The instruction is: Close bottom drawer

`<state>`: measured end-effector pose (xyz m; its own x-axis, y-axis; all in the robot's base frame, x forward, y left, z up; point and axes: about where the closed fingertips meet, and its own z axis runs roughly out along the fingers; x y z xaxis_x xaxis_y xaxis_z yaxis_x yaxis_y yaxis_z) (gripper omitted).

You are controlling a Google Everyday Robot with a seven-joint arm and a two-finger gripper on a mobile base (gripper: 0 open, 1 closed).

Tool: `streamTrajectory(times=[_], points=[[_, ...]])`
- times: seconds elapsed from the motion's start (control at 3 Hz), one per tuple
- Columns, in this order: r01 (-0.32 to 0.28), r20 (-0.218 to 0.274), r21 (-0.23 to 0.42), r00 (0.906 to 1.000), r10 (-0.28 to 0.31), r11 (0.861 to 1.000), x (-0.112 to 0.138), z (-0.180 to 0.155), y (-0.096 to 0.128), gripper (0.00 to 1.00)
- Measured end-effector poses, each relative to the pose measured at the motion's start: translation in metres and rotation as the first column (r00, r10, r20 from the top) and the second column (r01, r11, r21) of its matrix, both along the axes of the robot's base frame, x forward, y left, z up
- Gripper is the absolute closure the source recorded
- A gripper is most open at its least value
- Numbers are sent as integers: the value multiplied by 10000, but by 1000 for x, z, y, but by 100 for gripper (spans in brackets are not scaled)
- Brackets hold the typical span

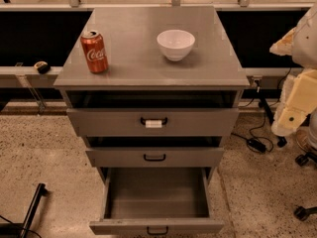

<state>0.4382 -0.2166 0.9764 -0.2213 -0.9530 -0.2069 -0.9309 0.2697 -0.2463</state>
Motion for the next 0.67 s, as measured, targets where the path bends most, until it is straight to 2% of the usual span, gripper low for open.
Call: streamTrajectory(times=[0.67], points=[[108, 6, 132, 9999, -108, 9999, 3, -7, -1, 0]])
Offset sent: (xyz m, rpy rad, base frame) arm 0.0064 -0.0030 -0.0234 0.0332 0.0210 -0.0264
